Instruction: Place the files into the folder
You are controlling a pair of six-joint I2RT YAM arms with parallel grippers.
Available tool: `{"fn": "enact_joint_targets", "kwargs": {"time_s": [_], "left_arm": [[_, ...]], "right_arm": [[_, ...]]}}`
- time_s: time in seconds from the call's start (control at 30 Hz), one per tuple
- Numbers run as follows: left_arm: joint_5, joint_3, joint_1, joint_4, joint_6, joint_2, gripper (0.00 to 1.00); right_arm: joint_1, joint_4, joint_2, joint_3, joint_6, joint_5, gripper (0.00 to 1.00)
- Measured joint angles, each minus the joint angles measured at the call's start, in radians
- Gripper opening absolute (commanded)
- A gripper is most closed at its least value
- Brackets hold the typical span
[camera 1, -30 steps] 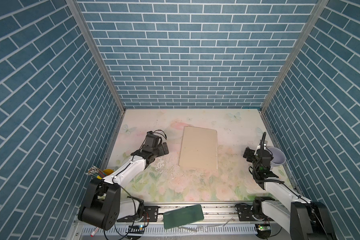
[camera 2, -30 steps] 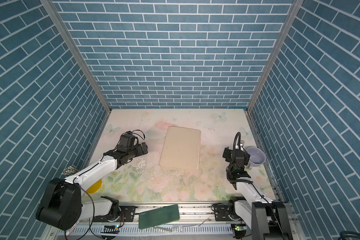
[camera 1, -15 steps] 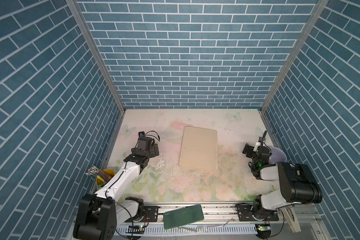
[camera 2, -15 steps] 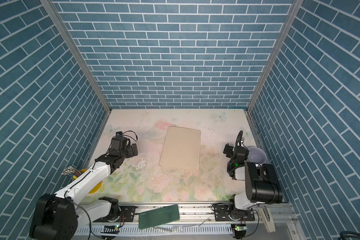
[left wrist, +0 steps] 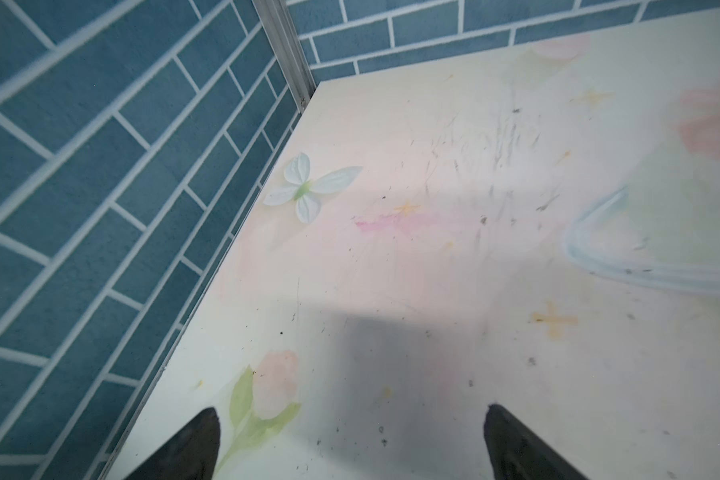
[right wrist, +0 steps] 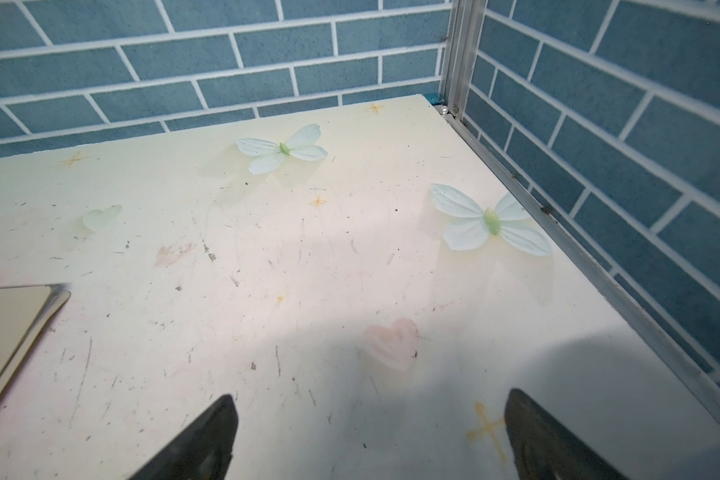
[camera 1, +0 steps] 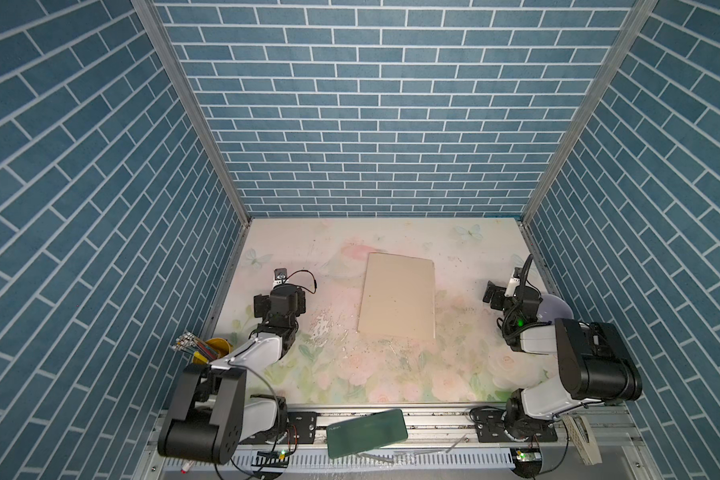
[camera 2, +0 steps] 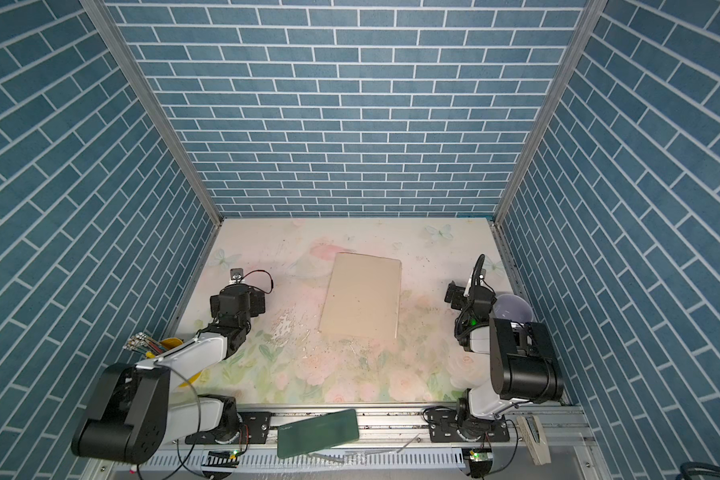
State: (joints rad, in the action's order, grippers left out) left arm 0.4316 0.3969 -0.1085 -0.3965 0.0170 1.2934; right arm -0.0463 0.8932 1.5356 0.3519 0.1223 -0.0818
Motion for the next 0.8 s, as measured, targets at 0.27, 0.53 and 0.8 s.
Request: {"fn": "enact_joint_targets", "kwargs": {"time_s": [0.27,0.53,0.8], "left_arm": [[-0.146,0.067,0.082,-0.114,0.043,0.095,1.00],[-0.266,-0.062,0.090,-0.437,0.019,0.220,1.00],[-0.302,-0.049,0.090,-0.478,0.017,0.237,1.00]], "right_arm": [[0.000,-0.001,0.000,0.000,0.000,0.000,0.99],[0.000,-0.003,0.000,0.000,0.000,0.000,0.99],[0.000,-0.004,0.000,0.000,0.000,0.000,0.99]]}}
